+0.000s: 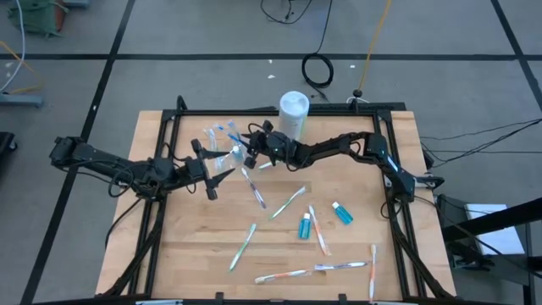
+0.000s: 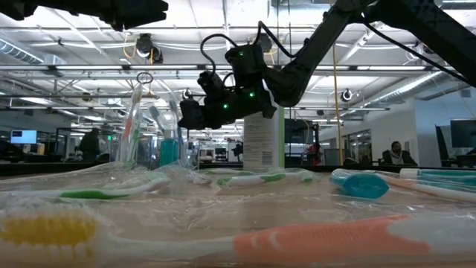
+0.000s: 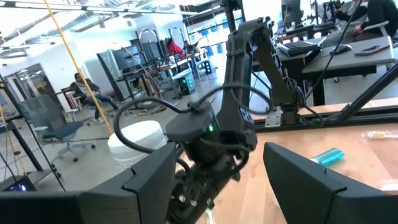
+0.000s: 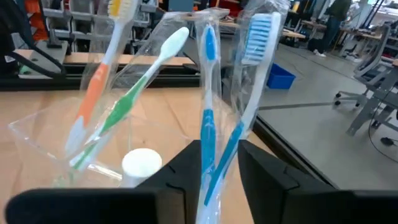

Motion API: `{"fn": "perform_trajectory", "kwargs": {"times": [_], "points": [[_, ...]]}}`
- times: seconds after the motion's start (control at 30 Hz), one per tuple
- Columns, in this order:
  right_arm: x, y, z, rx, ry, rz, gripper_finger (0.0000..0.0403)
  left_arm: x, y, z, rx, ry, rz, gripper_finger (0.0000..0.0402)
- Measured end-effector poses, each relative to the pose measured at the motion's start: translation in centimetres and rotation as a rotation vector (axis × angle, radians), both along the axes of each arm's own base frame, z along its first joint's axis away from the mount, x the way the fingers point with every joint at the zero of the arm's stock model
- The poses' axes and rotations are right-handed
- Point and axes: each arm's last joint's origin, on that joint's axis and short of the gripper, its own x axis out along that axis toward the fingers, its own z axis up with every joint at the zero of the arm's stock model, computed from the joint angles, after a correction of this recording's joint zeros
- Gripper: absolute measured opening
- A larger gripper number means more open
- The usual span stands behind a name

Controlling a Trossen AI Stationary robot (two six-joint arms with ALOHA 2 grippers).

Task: Pick & Place toothbrushing station
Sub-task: Put the blue toothbrush into the right of the transparent organizer, then put the green toothbrush into the left of the transparent organizer

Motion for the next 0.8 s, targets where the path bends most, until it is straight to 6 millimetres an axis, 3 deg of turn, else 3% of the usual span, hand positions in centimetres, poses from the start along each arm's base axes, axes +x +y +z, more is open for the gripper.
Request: {"fn": "perform_trajectory", "kwargs": {"times": [0.13,0.47,0.67,0.8], "points": [[-0.4,0.2,1.9,0.012,0.023,0.0,0.0109,0.0,0.0,-0.1,0.001,0.007,0.0,0.0246],[-4.1,3.1,6.5,0.107,0.415,0.047,0.0096,0.0,0.0,-0.3,-0.041,0.015,-0.003,0.0246],[-6.4,5.9,8.0,0.264,0.542,0.035,0.0093,0.0,0.0,-0.4,-0.119,-0.004,-0.007,0.0246],[-7.6,7.6,7.8,0.313,0.614,0.036,0.0093,0.0,0.0,-0.6,-0.14,0.014,-0.006,0.0246]]}}
